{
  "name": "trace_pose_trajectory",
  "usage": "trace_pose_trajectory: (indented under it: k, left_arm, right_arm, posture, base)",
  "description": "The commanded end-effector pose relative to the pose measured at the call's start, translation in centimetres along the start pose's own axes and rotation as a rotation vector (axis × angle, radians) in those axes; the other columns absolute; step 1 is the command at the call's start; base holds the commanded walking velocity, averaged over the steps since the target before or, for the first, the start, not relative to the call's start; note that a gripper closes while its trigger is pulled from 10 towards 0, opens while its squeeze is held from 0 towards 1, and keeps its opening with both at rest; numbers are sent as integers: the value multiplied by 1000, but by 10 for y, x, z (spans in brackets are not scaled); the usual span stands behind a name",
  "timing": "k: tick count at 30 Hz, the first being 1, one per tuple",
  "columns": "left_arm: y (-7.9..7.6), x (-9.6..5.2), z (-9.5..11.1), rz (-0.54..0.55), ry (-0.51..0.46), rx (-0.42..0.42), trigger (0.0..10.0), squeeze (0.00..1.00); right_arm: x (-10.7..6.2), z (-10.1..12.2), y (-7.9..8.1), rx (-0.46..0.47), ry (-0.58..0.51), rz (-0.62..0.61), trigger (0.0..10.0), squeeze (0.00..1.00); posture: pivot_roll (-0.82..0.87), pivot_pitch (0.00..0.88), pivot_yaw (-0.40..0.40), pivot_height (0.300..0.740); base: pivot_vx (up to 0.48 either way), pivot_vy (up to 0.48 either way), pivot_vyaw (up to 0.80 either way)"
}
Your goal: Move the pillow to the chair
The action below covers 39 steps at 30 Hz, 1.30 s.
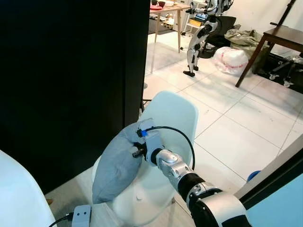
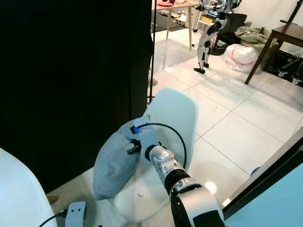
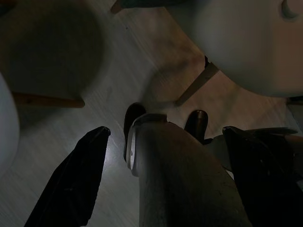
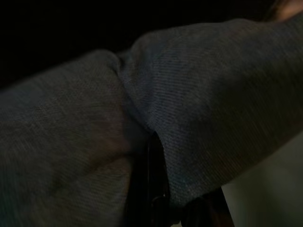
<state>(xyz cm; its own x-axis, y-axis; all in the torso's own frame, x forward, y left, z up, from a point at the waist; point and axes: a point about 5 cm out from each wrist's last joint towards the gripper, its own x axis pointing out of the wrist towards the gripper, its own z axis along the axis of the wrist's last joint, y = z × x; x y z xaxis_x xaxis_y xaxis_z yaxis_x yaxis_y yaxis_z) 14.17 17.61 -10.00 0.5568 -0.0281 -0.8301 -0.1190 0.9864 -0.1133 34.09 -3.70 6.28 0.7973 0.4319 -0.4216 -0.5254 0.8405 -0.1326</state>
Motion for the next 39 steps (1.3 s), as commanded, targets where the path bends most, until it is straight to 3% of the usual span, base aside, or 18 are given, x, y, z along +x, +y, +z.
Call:
trace_pose_trajectory:
  k: [1, 4, 9, 12, 17, 26, 32, 39]
  left_arm:
    - [-3, -5, -25, -6, 92, -9, 10000, 0]
    - [-3, -5, -26, -7, 92, -11, 10000, 0]
    - [-5, -6, -27, -12, 92, -13, 10000, 0]
    - [-5, -6, -28, -13, 91, -15, 10000, 0]
    - [-5, -6, -28, -16, 91, -15, 10000, 0]
    - [-6, -7, -31, -21, 98, -10, 10000, 0]
    - [-6, -7, -33, -23, 102, -3, 10000, 0]
    - [-7, -8, -34, -21, 104, -8, 10000, 0]
  right_arm:
    - [-5, -30, 0, -94, 136, -69, 10000, 0]
    - [-7, -38, -4, -127, 175, -87, 10000, 0]
    - [-14, -54, -17, -26, 246, -153, 10000, 0]
    - [-16, -58, -19, -11, 258, -161, 10000, 0]
    - [-17, -63, -18, -38, 277, -152, 10000, 0]
    - [-16, -65, -4, 36, 257, -95, 10000, 0]
    - [-18, -73, 1, -69, 295, -89, 10000, 0]
    - [-25, -88, -6, -228, 376, -107, 10000, 0]
  posture:
    - [124, 76, -137, 737]
    - [126, 79, -137, 737]
    - [127, 87, -138, 737]
    - [124, 95, -135, 737]
    - [122, 102, -133, 737]
    - [117, 120, -125, 702]
    - [118, 128, -123, 672]
    - [118, 130, -124, 637]
  base:
    - [0, 0, 0]
    - [0, 0, 0]
    - [0, 0, 0]
    - [0, 0, 0]
    - [0, 0, 0]
    - [0, 0, 0]
    - [0, 0, 0]
    - [0, 0, 0]
